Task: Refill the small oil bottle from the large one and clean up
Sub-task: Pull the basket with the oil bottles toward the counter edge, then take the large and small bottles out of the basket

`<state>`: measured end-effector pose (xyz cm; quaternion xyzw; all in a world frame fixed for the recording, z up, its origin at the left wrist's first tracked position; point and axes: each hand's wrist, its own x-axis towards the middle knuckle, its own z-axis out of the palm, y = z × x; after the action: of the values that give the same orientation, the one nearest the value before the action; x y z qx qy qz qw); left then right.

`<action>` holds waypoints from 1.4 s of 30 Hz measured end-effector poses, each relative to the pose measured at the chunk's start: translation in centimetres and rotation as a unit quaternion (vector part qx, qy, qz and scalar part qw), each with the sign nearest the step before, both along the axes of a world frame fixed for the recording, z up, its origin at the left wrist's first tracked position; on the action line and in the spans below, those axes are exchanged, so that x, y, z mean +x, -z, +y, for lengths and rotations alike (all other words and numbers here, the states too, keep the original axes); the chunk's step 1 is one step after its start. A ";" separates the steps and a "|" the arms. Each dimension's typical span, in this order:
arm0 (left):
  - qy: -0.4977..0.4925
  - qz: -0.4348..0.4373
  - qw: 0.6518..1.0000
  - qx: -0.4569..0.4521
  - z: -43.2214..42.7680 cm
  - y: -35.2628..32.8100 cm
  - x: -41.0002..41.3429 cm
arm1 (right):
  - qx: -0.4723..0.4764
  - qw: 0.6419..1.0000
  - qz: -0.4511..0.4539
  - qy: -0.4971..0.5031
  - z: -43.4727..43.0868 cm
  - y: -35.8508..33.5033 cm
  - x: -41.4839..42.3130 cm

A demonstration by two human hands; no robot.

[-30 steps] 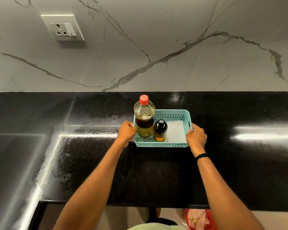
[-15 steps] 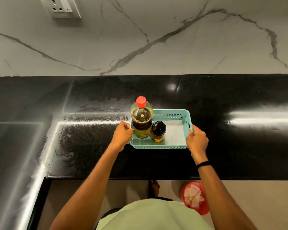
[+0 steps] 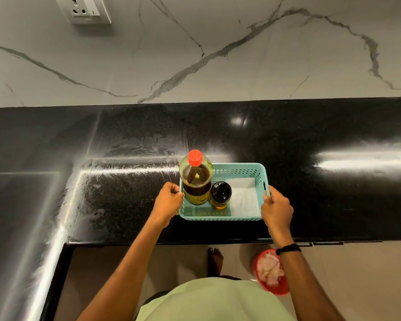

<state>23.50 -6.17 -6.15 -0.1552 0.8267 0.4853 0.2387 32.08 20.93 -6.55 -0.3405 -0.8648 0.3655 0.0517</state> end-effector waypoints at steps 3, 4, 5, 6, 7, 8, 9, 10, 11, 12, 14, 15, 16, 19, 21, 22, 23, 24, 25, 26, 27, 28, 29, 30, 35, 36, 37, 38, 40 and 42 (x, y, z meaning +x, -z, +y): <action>0.001 0.002 1.000 -0.004 0.0 -0.2 0.4 | -0.005 1.000 0.000 -0.004 -0.1 -0.1 0.5; 0.001 0.005 1.000 -0.008 0.1 -0.4 0.6 | -0.007 1.000 0.002 -0.005 -0.2 -0.2 0.5; 0.001 0.010 1.000 -0.015 0.2 -0.6 0.7 | -0.007 1.000 0.005 -0.006 -0.2 -0.3 0.6; 0.002 0.015 1.000 -0.024 0.4 -0.8 0.8 | -0.005 1.000 0.007 -0.006 -0.3 -0.4 0.6; 0.003 0.020 0.999 -0.033 0.5 -1.0 0.8 | -0.003 1.000 0.007 -0.006 -0.3 -0.5 0.6; 0.003 0.023 0.999 -0.041 0.5 -1.1 0.8 | -0.003 1.000 0.006 -0.005 -0.2 -0.5 0.6; 0.004 0.026 0.999 -0.047 0.5 -1.2 0.9 | -0.006 1.000 0.005 -0.004 -0.2 -0.5 0.6; 0.005 0.029 0.998 -0.052 0.4 -1.4 0.9 | -0.011 1.000 0.002 -0.005 -0.1 -0.6 0.5; 0.008 0.034 0.998 -0.057 0.3 -1.6 0.8 | -0.014 1.000 -0.005 -0.005 -0.1 -0.8 0.5; 0.013 0.038 0.997 -0.066 0.1 -1.8 0.8 | -0.015 1.000 -0.015 -0.006 -0.2 -1.0 0.5; 0.024 0.049 0.995 -0.087 -0.1 -2.6 0.8 | 0.012 0.999 -0.026 -0.014 -0.5 -1.7 0.3; 0.030 0.057 0.993 -0.095 -0.2 -3.1 0.8 | 0.037 0.999 -0.018 -0.019 -0.6 -2.1 0.2; 0.036 0.067 0.992 -0.101 -0.3 -3.6 0.8 | 0.060 0.998 0.001 -0.025 -0.9 -2.6 -0.1; 0.050 0.098 0.990 -0.093 -0.5 -5.2 0.7 | 0.095 0.992 0.055 -0.065 -1.8 -4.5 -1.0; 0.074 0.126 0.985 -0.089 -0.6 -5.9 0.6 | 0.077 0.989 0.051 -0.116 -2.5 -6.0 -1.8; 0.089 0.140 0.982 -0.092 -0.6 -6.3 0.7 | 0.057 0.987 0.035 -0.148 -2.9 -6.9 -2.2; 0.104 0.152 0.978 -0.098 -0.6 -6.7 0.7 | 0.035 0.982 0.016 -0.182 -3.5 -7.8 -2.7; 0.119 0.162 0.974 -0.106 -0.6 -7.1 0.7 | 0.015 0.976 0.000 -0.216 -4.0 -8.5 -3.0; 0.132 0.171 0.970 -0.113 -0.5 -7.6 0.7 | 0.002 0.969 -0.013 -0.248 -4.5 -9.1 -3.4; 0.143 0.179 0.966 -0.119 -0.5 -8.0 0.5 | -0.005 0.961 -0.022 -0.276 -5.1 -9.7 -3.8; 0.154 0.187 0.962 -0.123 -0.3 -8.4 0.4 | -0.006 0.953 -0.027 -0.301 -5.6 -10.0 -4.1; 0.165 0.198 0.958 -0.126 -0.3 -8.8 0.2 | -0.005 0.946 -0.031 -0.324 -6.1 -10.3 -4.5; 0.177 0.208 0.953 -0.129 -0.3 -9.0 -0.1 | -0.008 0.939 -0.033 -0.341 -6.7 -10.4 -4.8; 0.188 0.217 0.949 -0.131 -0.4 -9.2 -0.3 | -0.012 0.935 -0.031 -0.354 -7.2 -10.5 -5.0; 0.230 0.228 0.938 -0.121 -0.7 -9.7 -1.0 | -0.038 0.935 -0.014 -0.352 -8.4 -10.5 -5.6; 0.231 0.230 0.939 -0.112 -0.7 -9.7 -1.1 | -0.039 0.937 -0.013 -0.348 -8.6 -10.6 -5.7; 0.231 0.229 0.940 -0.100 -0.6 -9.6 -1.1 | -0.040 0.939 -0.014 -0.341 -8.5 -10.4 -5.6; 0.230 0.232 0.941 -0.088 -0.6 -9.5 -1.1 | -0.044 0.942 -0.009 -0.332 -8.5 -10.4 -5.5; 0.232 0.241 0.940 -0.071 -0.4 -9.3 -1.2 | -0.061 0.950 0.006 -0.307 -8.5 -10.4 -5.3; 0.236 0.248 0.938 -0.055 -0.4 -9.3 -1.5 | -0.071 0.955 0.021 -0.289 -8.7 -10.5 -5.3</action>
<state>22.00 -6.61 3.13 0.1573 0.8977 0.3922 0.1246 26.74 12.22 3.97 -0.0713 -0.8968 0.4321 -0.0621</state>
